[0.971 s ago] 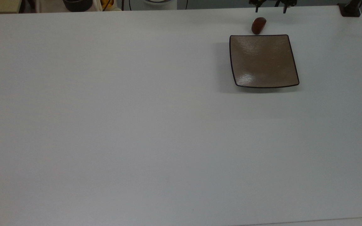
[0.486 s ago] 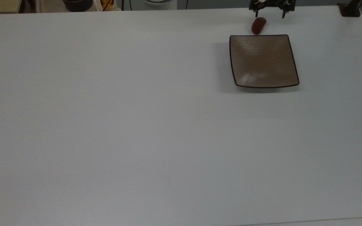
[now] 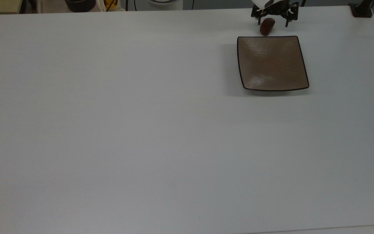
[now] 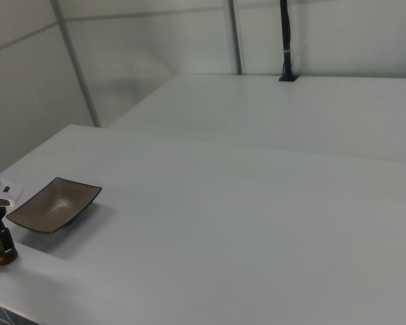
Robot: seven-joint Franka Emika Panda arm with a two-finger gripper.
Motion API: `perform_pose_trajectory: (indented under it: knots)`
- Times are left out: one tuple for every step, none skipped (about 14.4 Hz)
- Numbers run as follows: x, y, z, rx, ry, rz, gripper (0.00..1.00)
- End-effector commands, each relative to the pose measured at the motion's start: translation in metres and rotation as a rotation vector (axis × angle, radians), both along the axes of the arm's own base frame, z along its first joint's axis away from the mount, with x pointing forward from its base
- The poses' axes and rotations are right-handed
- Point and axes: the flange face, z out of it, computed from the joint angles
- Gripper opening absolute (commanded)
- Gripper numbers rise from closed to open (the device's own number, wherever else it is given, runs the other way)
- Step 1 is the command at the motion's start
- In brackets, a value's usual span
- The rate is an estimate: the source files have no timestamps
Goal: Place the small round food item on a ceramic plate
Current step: 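Lower the gripper over the food item and close on it, then lift the held food item and carry it over the brown plate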
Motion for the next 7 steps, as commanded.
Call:
perform_pose_trajectory:
  knots:
    - [-0.005, -0.001, -0.019, 0.005, -0.007, -0.001, 1.00]
    - [-0.005, -0.002, -0.022, 0.004, 0.000, -0.001, 1.00]
    - [-0.004, -0.003, -0.027, 0.001, 0.010, -0.005, 0.99]
    - [0.001, -0.007, -0.029, 0.001, 0.012, -0.018, 0.75]
    - [0.007, -0.011, -0.030, 0.001, 0.009, -0.034, 0.42]
    - [0.010, -0.014, -0.029, 0.002, 0.009, -0.043, 0.24]
    - [0.013, -0.016, -0.030, -0.001, 0.009, -0.047, 0.22]
